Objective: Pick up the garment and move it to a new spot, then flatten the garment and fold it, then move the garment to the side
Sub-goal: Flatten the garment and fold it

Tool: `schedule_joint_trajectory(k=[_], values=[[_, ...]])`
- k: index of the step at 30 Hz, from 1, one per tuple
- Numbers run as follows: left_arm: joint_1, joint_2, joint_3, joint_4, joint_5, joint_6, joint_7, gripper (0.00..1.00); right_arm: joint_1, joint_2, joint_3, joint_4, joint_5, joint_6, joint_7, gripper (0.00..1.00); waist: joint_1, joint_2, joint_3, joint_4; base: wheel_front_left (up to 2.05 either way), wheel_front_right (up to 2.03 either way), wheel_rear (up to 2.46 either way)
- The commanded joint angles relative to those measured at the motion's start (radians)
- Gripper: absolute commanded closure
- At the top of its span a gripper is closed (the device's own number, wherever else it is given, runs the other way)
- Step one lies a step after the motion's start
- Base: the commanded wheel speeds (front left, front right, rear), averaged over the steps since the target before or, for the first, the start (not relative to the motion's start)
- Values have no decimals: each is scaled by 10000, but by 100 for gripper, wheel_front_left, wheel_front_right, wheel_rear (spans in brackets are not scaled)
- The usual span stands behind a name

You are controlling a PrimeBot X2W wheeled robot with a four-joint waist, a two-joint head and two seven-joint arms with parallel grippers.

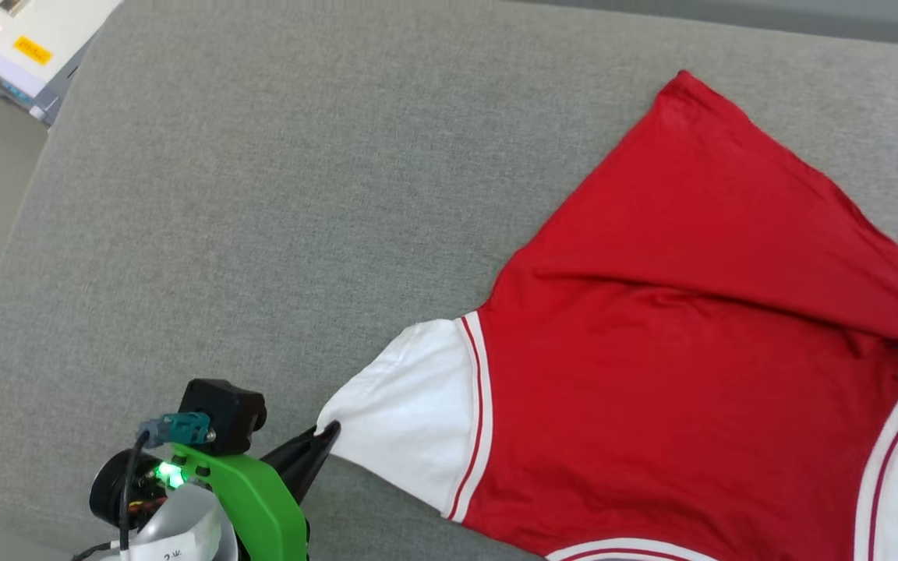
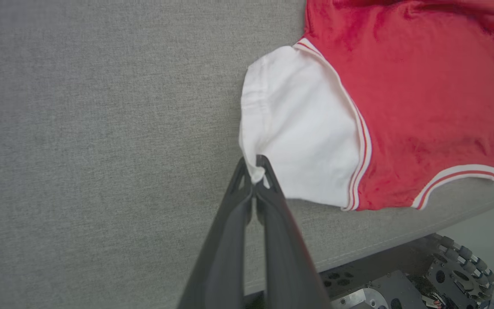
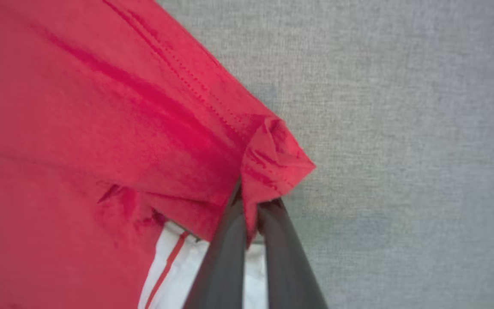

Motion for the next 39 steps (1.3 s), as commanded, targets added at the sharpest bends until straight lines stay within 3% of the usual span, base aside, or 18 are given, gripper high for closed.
schedule_joint_trajectory(k=[1,12,23,24,25,39], values=[[151,7,43,56,-184,109,-75,100,427,83,-82,-276,94,-7,87,100,1,110,-796,-705,0,0,0],[430,-140,49,303,-271,293,-283,100,3193,1323,-1020,-2240,207,-7,697,100,1,110,-1592,-1149,0,0,0],[409,-480,-139,541,-270,360,-479,100,4559,2000,-1058,-2475,204,-7,522,100,1,110,-1847,-1165,0,0,0],[400,-485,-161,533,-266,354,-469,100,4574,2019,-1004,-2470,251,-7,448,23,1,110,-1839,-1149,0,0,0],[387,-487,-176,522,-263,350,-459,100,4560,2035,-994,-2469,295,-7,375,0,1,110,-1832,-1134,0,0,0],[183,-587,-425,260,-165,284,-414,100,2323,1150,-323,-3923,1422,-7,560,0,1,110,-1384,-566,0,0,0]])
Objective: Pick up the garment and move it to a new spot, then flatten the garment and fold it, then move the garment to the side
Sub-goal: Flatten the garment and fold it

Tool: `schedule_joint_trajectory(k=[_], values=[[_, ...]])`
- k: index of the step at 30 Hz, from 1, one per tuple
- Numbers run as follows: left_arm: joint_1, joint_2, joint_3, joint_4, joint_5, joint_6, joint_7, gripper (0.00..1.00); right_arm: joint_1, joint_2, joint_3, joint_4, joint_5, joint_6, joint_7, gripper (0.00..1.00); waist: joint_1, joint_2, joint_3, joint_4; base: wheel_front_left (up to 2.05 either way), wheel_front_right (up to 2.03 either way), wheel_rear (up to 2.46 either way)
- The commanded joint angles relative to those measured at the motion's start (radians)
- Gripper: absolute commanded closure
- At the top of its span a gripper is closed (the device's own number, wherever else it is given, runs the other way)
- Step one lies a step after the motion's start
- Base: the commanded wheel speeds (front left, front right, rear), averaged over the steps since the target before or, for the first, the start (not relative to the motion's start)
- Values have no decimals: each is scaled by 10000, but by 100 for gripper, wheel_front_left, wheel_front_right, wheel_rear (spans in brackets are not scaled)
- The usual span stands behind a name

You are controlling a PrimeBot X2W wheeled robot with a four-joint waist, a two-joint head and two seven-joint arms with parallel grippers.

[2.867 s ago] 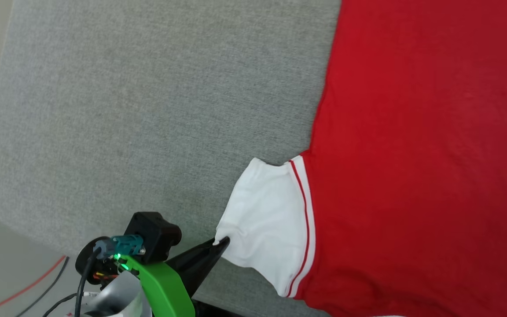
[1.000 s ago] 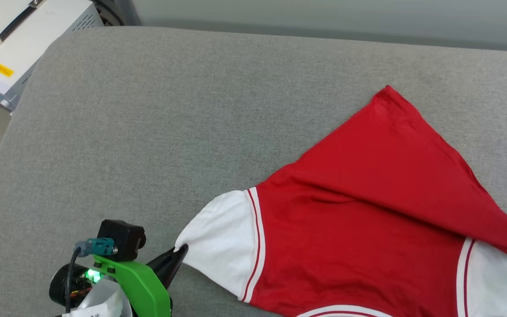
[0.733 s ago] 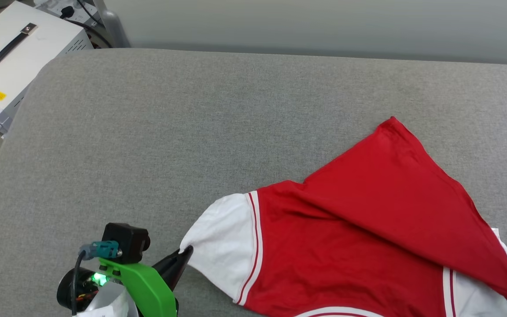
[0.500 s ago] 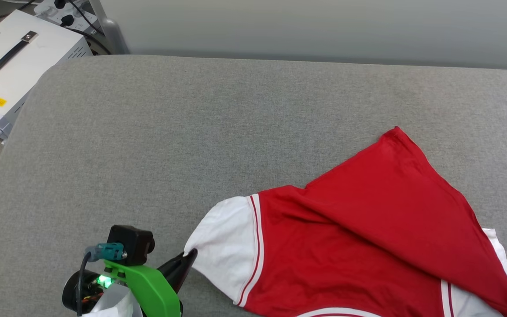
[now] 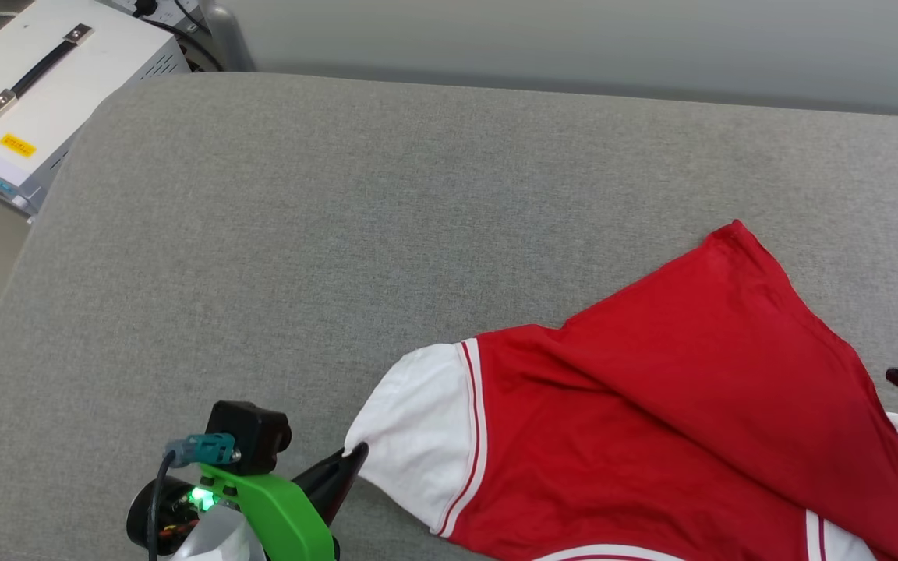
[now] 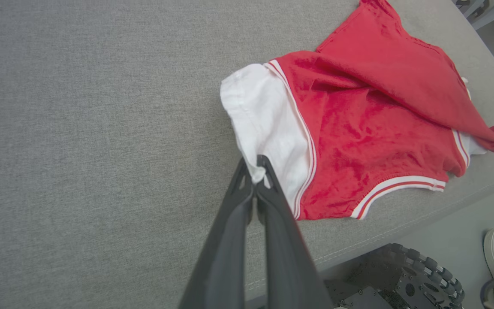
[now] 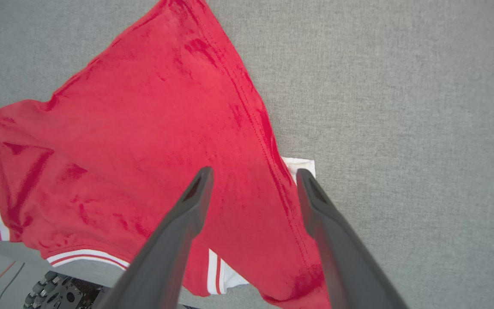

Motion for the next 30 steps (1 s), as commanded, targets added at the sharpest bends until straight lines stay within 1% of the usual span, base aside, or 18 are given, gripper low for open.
schedule_joint_trajectory(k=[1,7,10,16,24,30], values=[[-161,-57,-28,-16,93,-30,-26,100,-423,-110,177,-92,87,-7,81,0,1,110,231,218,0,0,0],[-422,-96,-140,-220,236,-146,-65,100,-1886,-612,1274,76,-224,-7,20,0,1,110,939,753,0,0,0],[-583,-129,-191,-327,320,-204,-95,100,-2554,-918,1720,473,-438,-7,51,0,1,110,1388,1070,0,0,0],[-879,-322,-326,-341,390,-349,-231,100,-3701,-1314,2151,1581,-726,-7,-133,0,1,110,2131,1664,0,0,0],[-1200,-558,-512,-87,442,-592,-457,100,-4373,-1663,2639,2912,-1024,-7,-713,0,1,110,2718,2192,0,0,0],[-1360,-668,-584,106,416,-710,-552,100,-4421,-1851,2997,3520,-1048,-7,-1000,0,1,110,2882,2374,0,0,0]])
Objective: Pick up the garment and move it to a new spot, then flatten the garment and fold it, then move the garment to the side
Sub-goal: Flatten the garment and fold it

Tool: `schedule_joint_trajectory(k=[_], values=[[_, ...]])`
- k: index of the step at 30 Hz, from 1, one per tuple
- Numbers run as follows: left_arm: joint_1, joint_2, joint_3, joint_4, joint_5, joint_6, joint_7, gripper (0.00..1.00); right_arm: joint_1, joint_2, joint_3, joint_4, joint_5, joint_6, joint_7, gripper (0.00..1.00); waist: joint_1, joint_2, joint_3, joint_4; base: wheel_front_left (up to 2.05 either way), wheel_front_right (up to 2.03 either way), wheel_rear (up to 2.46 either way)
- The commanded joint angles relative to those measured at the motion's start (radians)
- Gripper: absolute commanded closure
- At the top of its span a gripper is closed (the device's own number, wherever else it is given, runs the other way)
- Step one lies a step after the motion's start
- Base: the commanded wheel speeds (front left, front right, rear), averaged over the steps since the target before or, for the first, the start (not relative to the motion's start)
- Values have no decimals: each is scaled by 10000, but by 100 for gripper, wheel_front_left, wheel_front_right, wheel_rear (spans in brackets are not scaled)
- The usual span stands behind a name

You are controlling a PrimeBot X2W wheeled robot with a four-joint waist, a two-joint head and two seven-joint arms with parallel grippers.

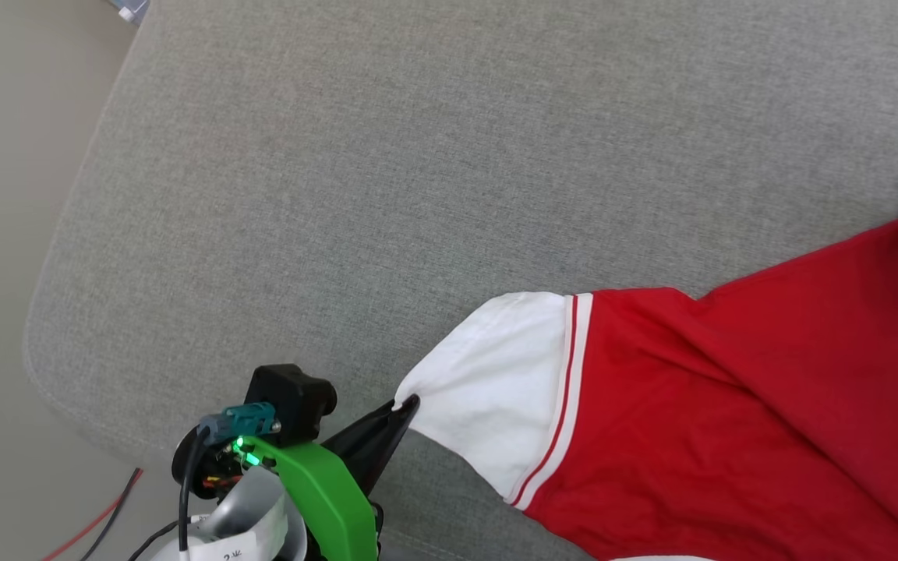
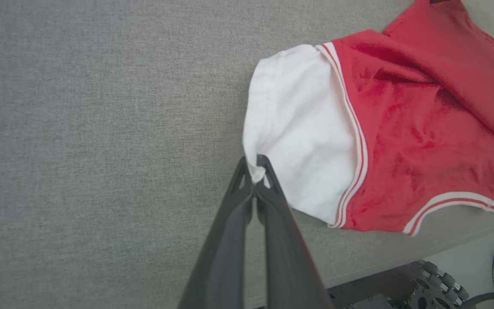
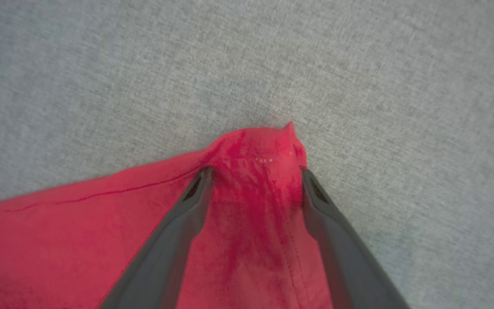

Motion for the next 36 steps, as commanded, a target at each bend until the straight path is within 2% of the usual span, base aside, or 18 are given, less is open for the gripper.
schedule_joint_trajectory(k=[1,6,7,8,9,16,20,23,36], values=[[-204,-58,-22,57,-11,-61,-66,100,-82,-54,116,161,-48,-7,-93,0,-1,111,181,184,0,0,0],[-263,-124,-77,196,-32,-122,-142,100,125,-231,580,497,26,-7,-213,0,-1,111,219,246,0,0,0],[-266,-134,-85,230,-37,-131,-157,100,190,-254,680,545,68,-7,-174,10,-1,111,213,249,0,0,0],[-269,-141,-95,271,-40,-140,-172,100,253,-284,774,583,114,-7,-167,87,-1,111,201,250,0,0,0],[-272,-147,-101,309,-47,-147,-183,100,292,-305,830,610,148,-7,-206,100,-1,111,186,250,0,0,0],[-291,-114,19,485,-97,-112,-296,100,194,-235,791,808,276,-7,-1046,100,-1,111,-213,132,0,0,0],[-340,-112,271,496,-96,12,-523,100,68,-155,817,650,341,-7,-1929,100,-1,111,-677,-67,0,0,0],[-385,-41,516,450,-46,138,-692,100,8,27,793,466,518,-7,-2498,100,-1,111,-1121,-341,0,0,0],[-1015,301,1886,-79,164,626,-1524,100,235,-205,907,-813,956,-7,-4510,100,-1,111,-2764,-1801,0,0,0]])
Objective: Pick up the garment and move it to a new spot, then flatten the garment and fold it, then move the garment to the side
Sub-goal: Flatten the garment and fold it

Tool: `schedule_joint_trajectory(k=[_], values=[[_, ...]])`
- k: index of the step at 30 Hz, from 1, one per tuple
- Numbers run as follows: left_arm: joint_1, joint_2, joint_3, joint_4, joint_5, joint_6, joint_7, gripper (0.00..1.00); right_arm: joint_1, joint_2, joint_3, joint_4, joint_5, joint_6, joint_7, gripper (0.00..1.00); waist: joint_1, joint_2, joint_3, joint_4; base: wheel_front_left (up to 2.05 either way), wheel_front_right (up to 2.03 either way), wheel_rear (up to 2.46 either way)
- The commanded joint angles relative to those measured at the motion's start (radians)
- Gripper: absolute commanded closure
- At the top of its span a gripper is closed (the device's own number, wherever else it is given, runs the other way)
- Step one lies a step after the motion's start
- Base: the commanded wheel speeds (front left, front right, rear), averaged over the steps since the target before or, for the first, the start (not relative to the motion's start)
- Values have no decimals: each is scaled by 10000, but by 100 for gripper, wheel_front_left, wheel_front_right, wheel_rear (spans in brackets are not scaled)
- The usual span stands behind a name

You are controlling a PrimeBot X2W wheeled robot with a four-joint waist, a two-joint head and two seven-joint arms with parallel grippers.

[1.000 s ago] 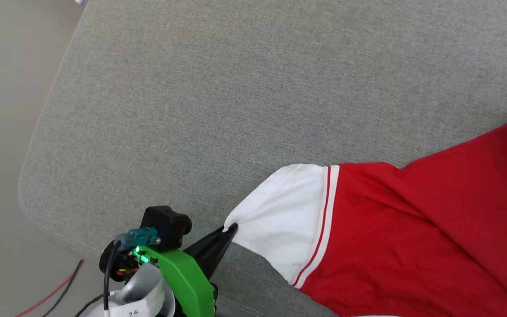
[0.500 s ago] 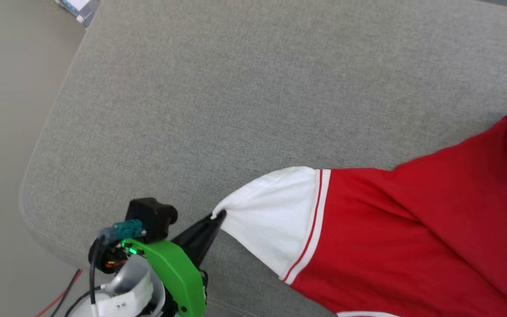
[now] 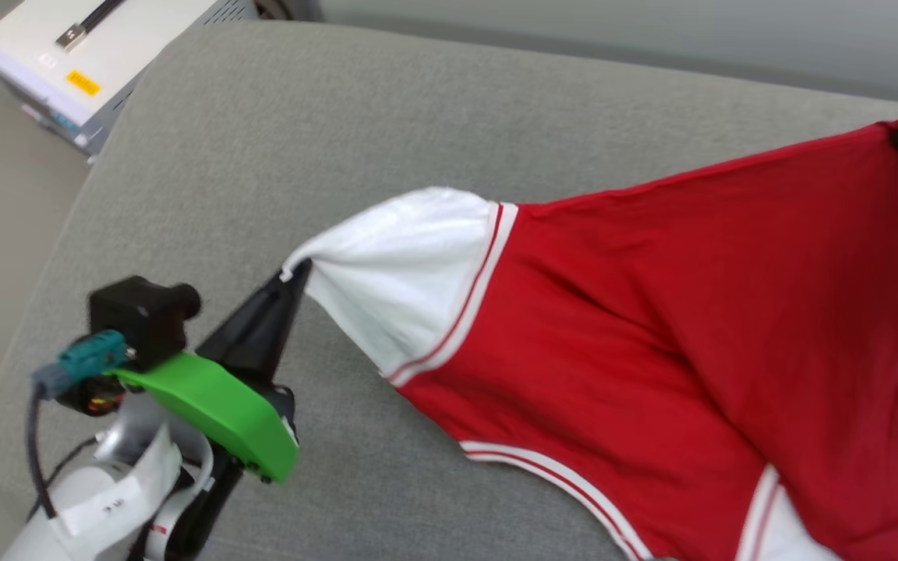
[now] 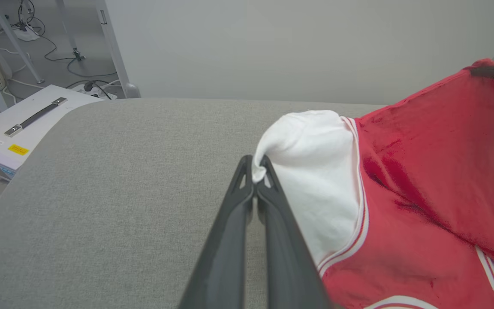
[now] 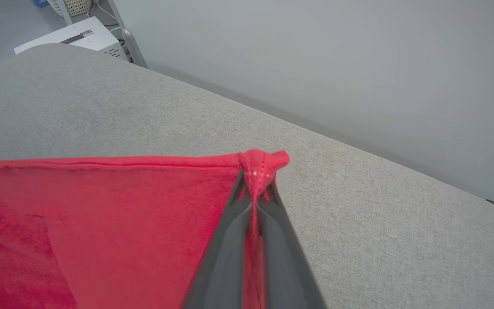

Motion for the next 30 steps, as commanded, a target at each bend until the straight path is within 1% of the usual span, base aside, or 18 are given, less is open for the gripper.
schedule_joint_trajectory(k=[1,9,17,21,26,30], values=[[-291,48,217,-87,85,124,-157,100,183,-28,-92,-201,72,-6,-210,100,0,110,-801,-815,0,0,0],[-977,145,1208,-458,287,434,-893,100,298,34,-355,-1279,97,-6,-762,100,0,110,-1413,-1677,0,0,0],[-1971,115,1914,-811,643,639,-1677,100,312,285,-673,-2383,52,-6,-1016,100,0,110,-1554,-2380,0,0,0],[-2629,132,2213,-961,816,683,-2010,100,206,444,-865,-2864,1,-6,-1114,100,0,110,-1412,-2662,0,0,0],[-3658,233,2419,-988,1009,638,-2185,100,-128,584,-1101,-3281,-84,-6,-1300,100,0,110,-946,-2913,0,0,0],[-4732,432,2568,-786,1080,472,-2180,100,-545,567,-1235,-3432,-169,-6,-1469,100,0,110,-352,-3004,0,0,0]])
